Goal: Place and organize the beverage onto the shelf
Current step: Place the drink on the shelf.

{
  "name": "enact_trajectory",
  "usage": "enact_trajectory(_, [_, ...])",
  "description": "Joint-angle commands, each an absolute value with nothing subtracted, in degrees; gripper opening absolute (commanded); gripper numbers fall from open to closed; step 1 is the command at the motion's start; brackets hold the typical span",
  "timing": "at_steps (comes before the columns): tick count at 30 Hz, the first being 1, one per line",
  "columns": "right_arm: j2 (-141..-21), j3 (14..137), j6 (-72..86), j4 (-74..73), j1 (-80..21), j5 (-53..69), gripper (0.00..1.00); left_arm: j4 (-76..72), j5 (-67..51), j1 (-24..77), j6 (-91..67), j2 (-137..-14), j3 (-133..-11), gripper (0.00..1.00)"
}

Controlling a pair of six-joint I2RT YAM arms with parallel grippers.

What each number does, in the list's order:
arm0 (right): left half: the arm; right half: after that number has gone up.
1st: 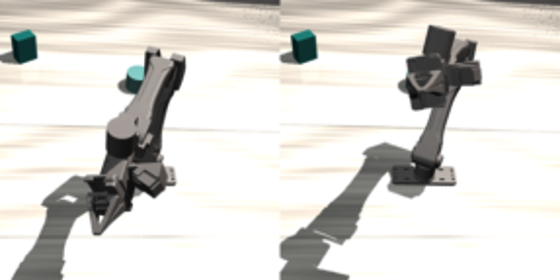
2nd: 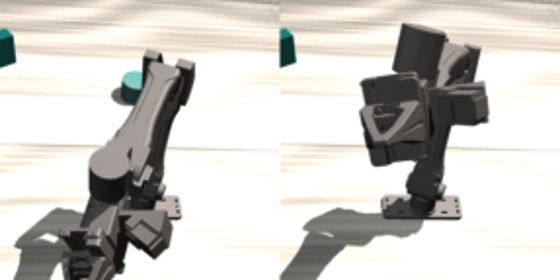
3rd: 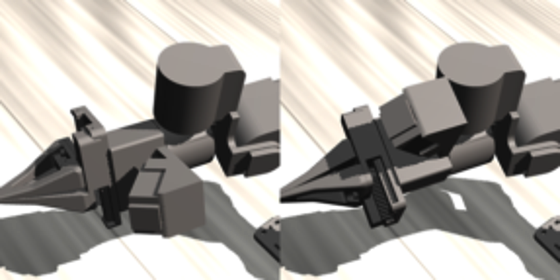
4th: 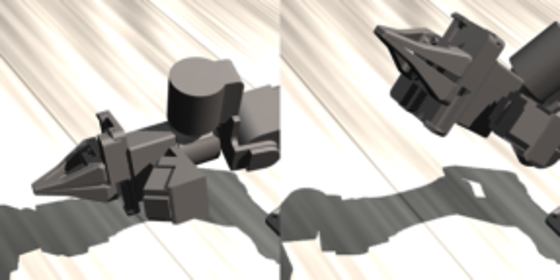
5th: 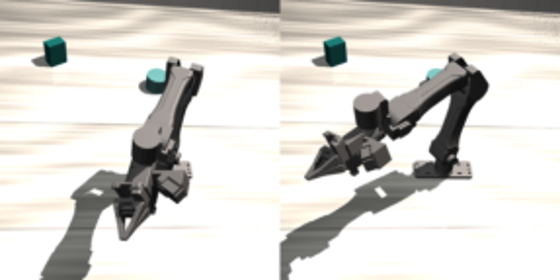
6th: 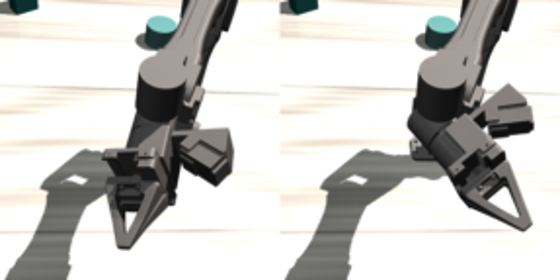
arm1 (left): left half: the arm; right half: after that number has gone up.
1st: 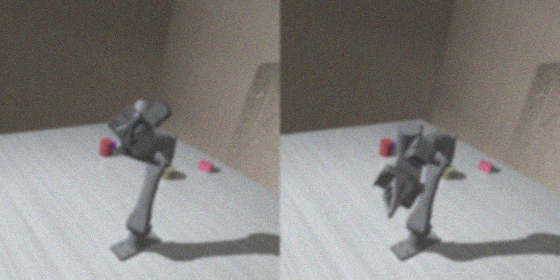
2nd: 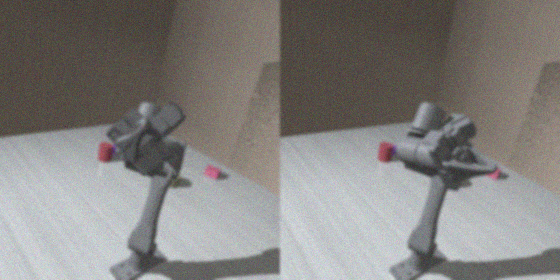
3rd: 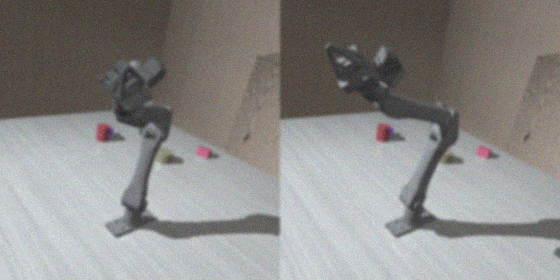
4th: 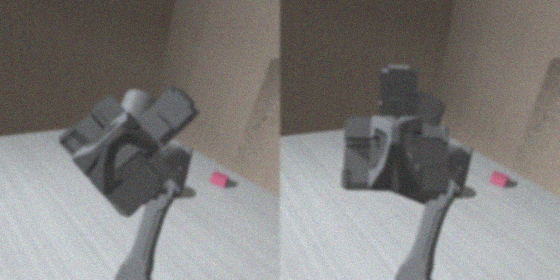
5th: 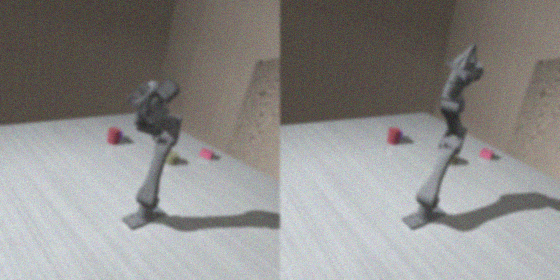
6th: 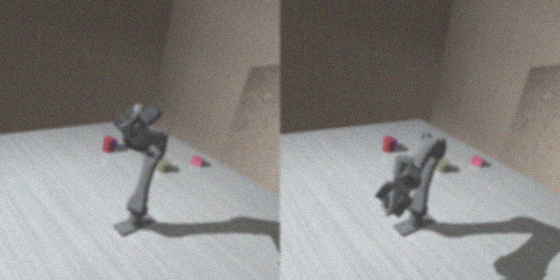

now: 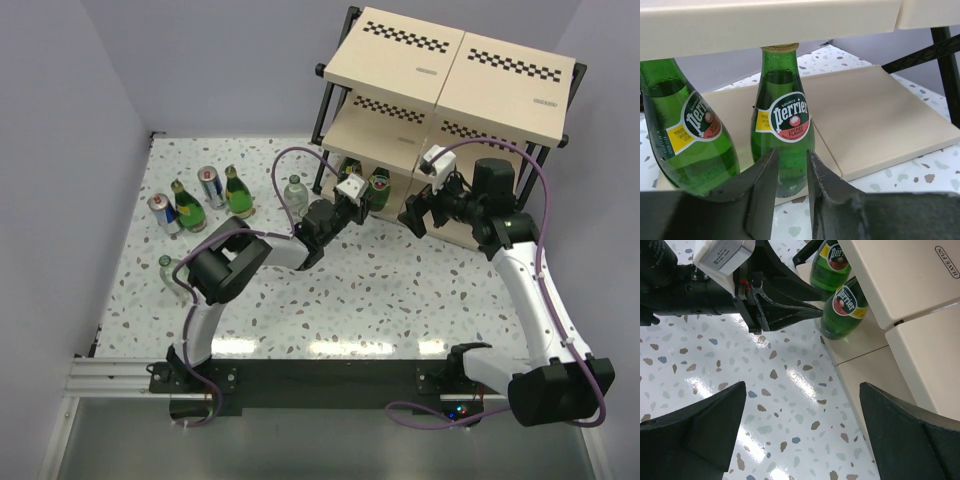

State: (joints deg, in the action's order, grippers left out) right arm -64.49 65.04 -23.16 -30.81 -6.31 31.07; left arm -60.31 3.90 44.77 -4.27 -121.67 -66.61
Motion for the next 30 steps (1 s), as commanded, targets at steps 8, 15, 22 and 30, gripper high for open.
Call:
enact_trajectory(8, [-64.60, 66.36, -22.76, -28.83, -5.98, 32.43, 0.99, -63.55, 2.29, 45.00, -6.33, -122.61, -68.46, 0.22])
enact_trajectory(15, [-64.69, 66.36, -22.85, -28.83, -5.71, 32.52, 0.99, -61.61, 2.11, 44.91, -6.59, -124.72, -70.57, 0.21])
enact_trajectory(22, [-64.78, 66.36, -22.85, -28.83, -5.71, 32.61, 0.99, -60.47, 1.93, 44.47, -7.03, -126.30, -71.80, 0.21])
enact_trajectory(30, [-64.78, 66.36, -22.85, -28.83, -5.63, 32.52, 0.99, -58.80, 1.14, 43.77, -7.56, -127.18, -74.00, 0.21])
